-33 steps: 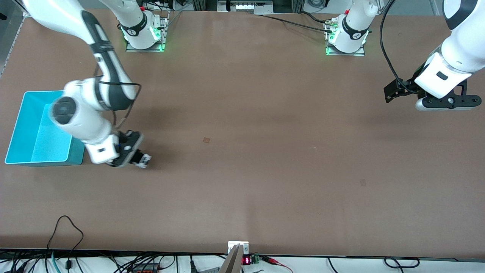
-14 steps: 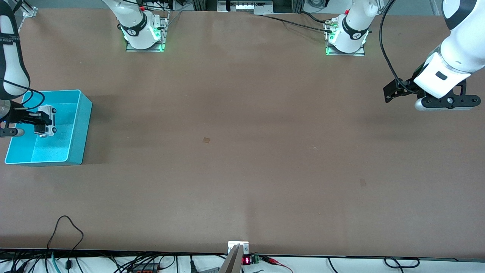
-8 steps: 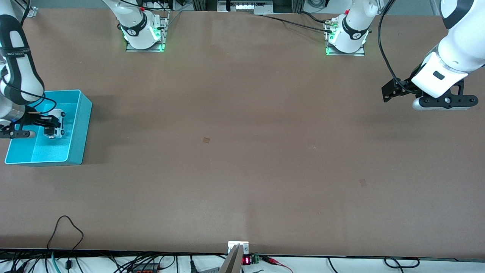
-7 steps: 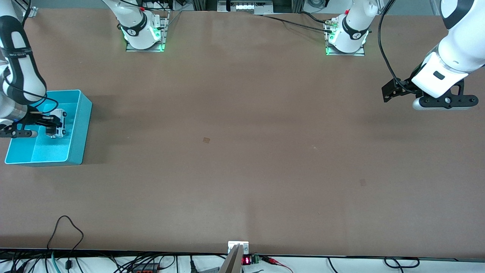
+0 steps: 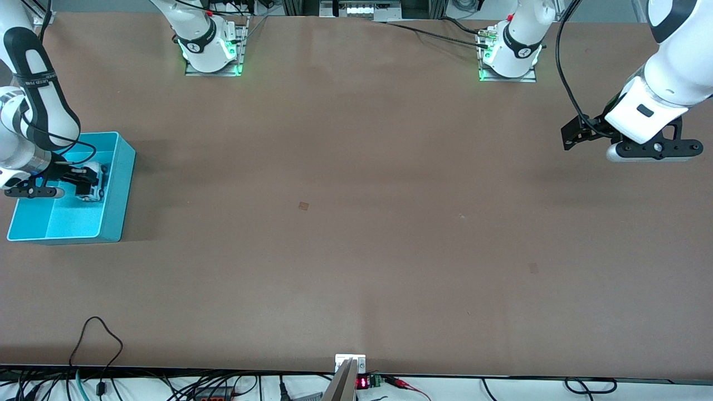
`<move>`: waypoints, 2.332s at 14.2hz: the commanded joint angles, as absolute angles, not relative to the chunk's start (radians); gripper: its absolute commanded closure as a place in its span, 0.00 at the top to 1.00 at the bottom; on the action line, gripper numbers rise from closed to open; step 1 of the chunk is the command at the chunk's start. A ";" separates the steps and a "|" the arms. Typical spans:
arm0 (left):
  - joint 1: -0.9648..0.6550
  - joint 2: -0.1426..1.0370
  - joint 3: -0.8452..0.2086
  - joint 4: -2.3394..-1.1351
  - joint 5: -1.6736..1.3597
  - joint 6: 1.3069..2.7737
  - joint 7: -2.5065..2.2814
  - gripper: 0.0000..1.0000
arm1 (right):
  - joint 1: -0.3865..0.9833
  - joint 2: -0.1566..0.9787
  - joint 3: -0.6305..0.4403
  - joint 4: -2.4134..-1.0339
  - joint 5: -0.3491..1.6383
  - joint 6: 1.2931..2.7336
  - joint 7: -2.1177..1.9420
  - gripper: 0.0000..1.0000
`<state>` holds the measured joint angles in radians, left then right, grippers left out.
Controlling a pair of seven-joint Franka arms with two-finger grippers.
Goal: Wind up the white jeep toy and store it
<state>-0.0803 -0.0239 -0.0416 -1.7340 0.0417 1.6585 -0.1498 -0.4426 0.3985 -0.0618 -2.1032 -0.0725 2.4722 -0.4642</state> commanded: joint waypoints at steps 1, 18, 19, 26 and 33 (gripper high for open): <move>-0.080 -0.041 -0.046 -1.746 0.060 1.654 -0.137 1.00 | -0.443 0.330 -0.043 -2.082 -0.094 2.387 -0.477 1.00; -0.081 -0.040 -0.048 -1.733 0.060 1.651 -0.135 1.00 | -0.052 -0.007 -0.018 -1.911 -0.048 1.922 -0.269 1.00; -0.083 -0.040 -0.049 -1.733 0.060 1.648 -0.137 1.00 | -0.051 -0.029 -0.018 -1.911 -0.048 1.908 -0.264 1.00; -0.083 -0.032 -0.049 -1.727 0.060 1.637 -0.137 1.00 | -0.029 -0.129 -0.014 -1.862 0.044 1.772 -0.128 1.00; -0.080 -0.034 -0.049 -1.727 0.058 1.637 -0.135 1.00 | 0.149 -0.111 -0.095 -1.806 0.043 1.769 -0.058 1.00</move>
